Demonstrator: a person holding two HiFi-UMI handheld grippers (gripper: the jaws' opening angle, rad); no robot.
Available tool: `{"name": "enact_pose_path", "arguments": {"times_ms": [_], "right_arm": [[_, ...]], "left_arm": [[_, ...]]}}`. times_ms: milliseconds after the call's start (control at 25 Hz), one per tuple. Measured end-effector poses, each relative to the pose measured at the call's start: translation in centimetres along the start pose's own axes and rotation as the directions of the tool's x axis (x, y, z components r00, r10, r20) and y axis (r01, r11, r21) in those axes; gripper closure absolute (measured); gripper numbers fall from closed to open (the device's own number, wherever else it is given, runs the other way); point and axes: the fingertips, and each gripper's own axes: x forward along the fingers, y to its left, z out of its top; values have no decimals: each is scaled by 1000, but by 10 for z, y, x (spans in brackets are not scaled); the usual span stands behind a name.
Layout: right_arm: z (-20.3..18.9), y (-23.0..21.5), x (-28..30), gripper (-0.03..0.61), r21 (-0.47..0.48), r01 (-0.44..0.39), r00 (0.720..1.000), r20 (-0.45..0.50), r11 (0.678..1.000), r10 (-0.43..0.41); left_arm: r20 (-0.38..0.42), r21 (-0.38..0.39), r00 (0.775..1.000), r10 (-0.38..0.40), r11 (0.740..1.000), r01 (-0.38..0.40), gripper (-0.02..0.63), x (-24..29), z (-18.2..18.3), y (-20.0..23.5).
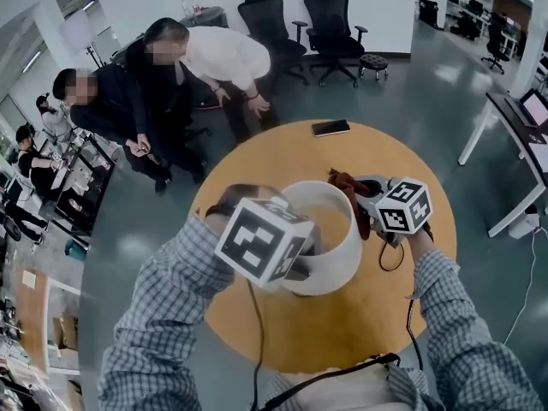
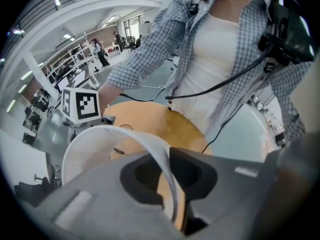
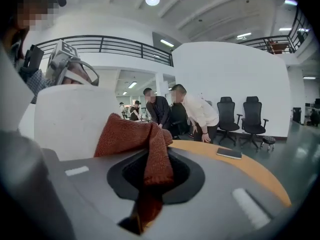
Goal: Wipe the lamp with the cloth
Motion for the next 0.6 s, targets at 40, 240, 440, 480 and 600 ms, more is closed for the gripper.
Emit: {"name": "enact_pose_path", "arguments": {"times_ms": [40, 240, 440, 480, 600], "right_arm": [[10, 1, -2, 538, -11, -9, 999, 30, 1000, 10], [81, 13, -3, 537, -51, -59, 975, 212, 997, 68], [59, 23, 22, 538, -73, -94, 990, 96, 993, 101], [50, 19, 23, 538, -50, -84, 993, 83, 995, 88], [18, 6, 20, 540, -4, -35, 999, 31, 999, 35]], "left_arm": [[1, 1, 1000, 2, 1000, -2, 572, 0, 0, 0], [2, 6, 1000, 11, 1000, -11, 571, 2, 0, -1], [3, 8, 1000, 23, 1000, -23, 571, 5, 2, 0], [3, 9, 1000, 25, 1000, -26, 571, 4, 2, 0], [0, 10, 1000, 27, 1000, -27, 571, 2, 1, 1]]}}
